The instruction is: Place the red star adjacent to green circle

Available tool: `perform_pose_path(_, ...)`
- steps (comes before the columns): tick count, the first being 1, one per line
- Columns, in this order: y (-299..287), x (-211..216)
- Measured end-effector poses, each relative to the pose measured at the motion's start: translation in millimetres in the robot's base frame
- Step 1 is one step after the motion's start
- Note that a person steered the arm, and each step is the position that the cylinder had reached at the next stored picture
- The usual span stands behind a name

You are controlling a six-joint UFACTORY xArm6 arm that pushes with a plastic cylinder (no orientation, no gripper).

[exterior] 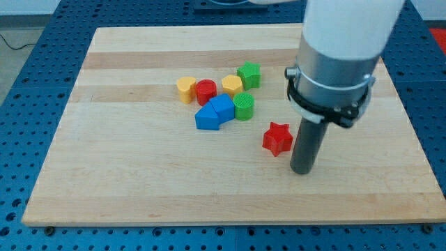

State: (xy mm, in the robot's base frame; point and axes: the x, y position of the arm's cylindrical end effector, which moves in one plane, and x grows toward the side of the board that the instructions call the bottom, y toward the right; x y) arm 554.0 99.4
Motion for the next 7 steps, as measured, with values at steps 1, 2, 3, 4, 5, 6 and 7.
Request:
perform_pose_path(1, -11.9, -0.1)
perform_pose_path(2, -12.1, -13.0)
perform_pose_path(3, -12.1, -29.3)
perform_pose_path(4, -21.0, -26.4)
perform_pose_path(5, -71.9, -5.4)
perform_pose_path(6, -97.6, -16.7)
perform_pose_path(7, -84.5, -31.4)
